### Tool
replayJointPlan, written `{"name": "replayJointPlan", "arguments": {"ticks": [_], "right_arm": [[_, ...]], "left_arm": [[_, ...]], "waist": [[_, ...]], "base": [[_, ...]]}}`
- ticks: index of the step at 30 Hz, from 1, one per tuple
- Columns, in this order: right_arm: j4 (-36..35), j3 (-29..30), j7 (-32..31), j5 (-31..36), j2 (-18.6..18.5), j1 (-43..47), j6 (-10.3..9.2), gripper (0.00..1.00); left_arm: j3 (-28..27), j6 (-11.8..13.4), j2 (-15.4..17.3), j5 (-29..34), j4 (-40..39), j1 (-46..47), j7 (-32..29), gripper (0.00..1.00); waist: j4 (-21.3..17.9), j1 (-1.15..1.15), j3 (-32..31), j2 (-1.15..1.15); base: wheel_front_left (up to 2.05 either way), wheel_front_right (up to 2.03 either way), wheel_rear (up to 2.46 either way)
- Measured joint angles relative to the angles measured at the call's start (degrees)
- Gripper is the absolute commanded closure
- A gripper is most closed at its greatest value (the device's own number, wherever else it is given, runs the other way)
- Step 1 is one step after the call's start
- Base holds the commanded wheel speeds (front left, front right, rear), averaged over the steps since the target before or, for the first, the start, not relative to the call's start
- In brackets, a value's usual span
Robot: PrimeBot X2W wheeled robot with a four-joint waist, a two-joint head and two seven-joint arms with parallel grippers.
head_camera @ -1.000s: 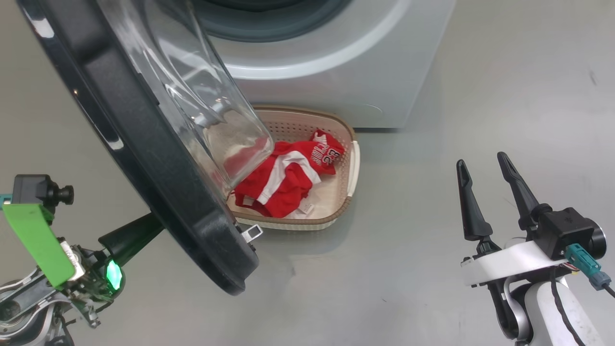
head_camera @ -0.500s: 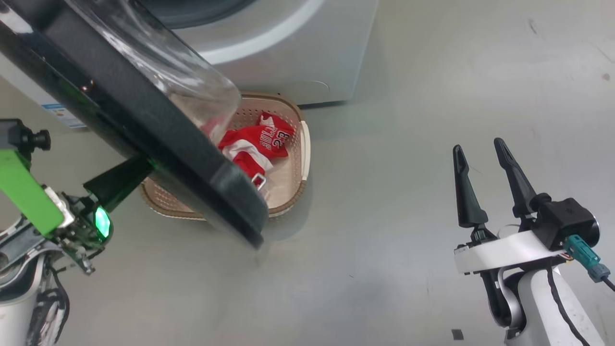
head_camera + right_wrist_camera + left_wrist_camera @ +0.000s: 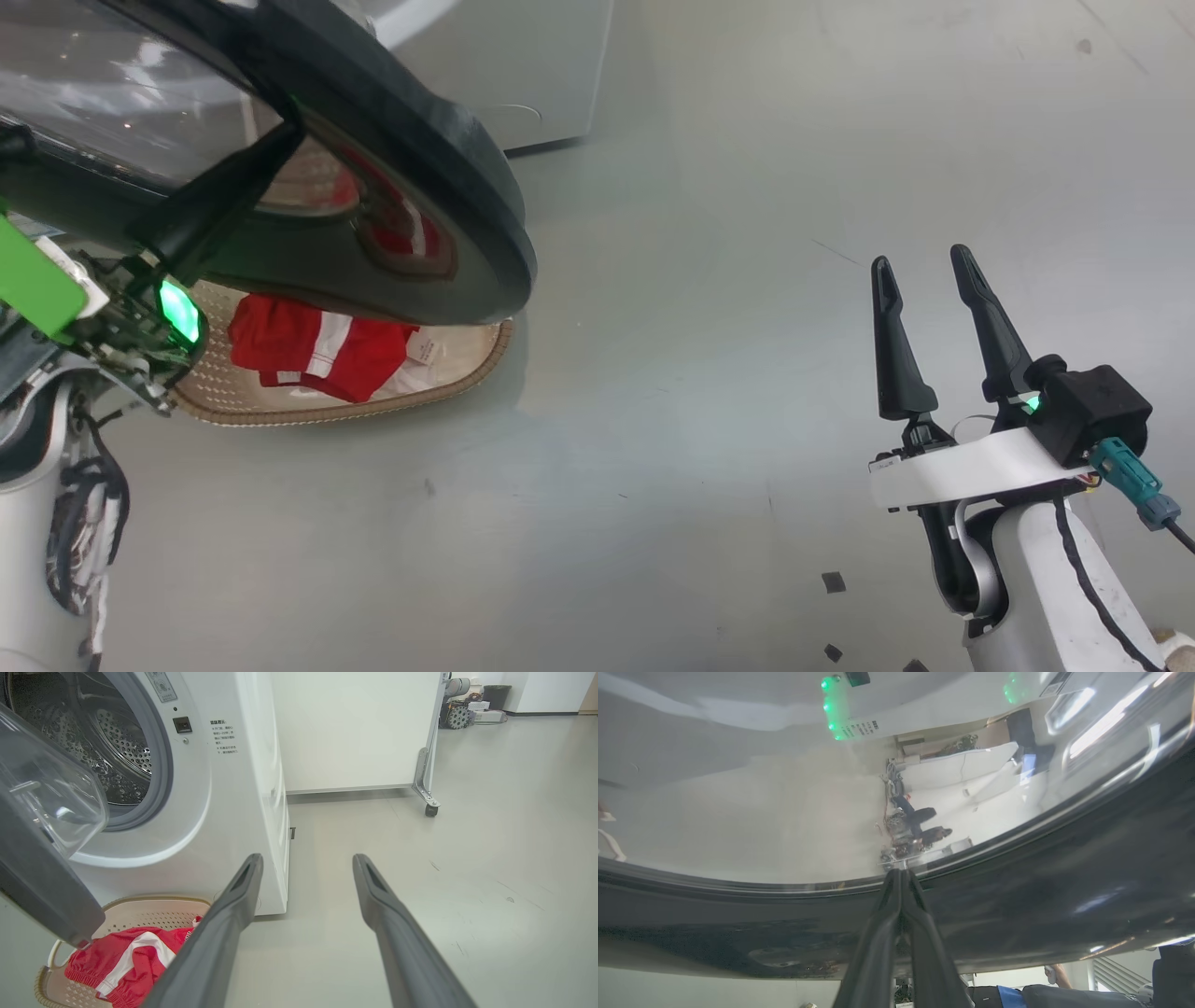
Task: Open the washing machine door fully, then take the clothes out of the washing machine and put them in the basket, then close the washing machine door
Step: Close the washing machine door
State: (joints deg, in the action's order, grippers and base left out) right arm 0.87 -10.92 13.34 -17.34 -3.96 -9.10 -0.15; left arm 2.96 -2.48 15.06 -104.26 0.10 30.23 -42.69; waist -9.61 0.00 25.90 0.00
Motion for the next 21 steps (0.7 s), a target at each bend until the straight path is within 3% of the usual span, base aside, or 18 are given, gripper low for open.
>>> {"name": "replayJointPlan", "arguments": {"ticks": [13,21], "right_arm": [[2.0,-0.4,0.6,-1.3,0.7,-1.3,0.0,0.0],[2.7,0.1,0.7,-1.7,0.9,-2.2,0.0,0.0]], "left_arm": [[-2.0,-0.1,-0.5,3.5,5.1,9.3,4.9,1.0],[-2.8,-1.2,-1.5,6.1,9.4,14.2,7.8,1.0]], "waist": [[-7.0,0.0,3.9,0.0],[-9.0,0.0,5.6,0.0]], "base": [[0.0,0.0,0.0],[0.0,0.0,0.0]]}}
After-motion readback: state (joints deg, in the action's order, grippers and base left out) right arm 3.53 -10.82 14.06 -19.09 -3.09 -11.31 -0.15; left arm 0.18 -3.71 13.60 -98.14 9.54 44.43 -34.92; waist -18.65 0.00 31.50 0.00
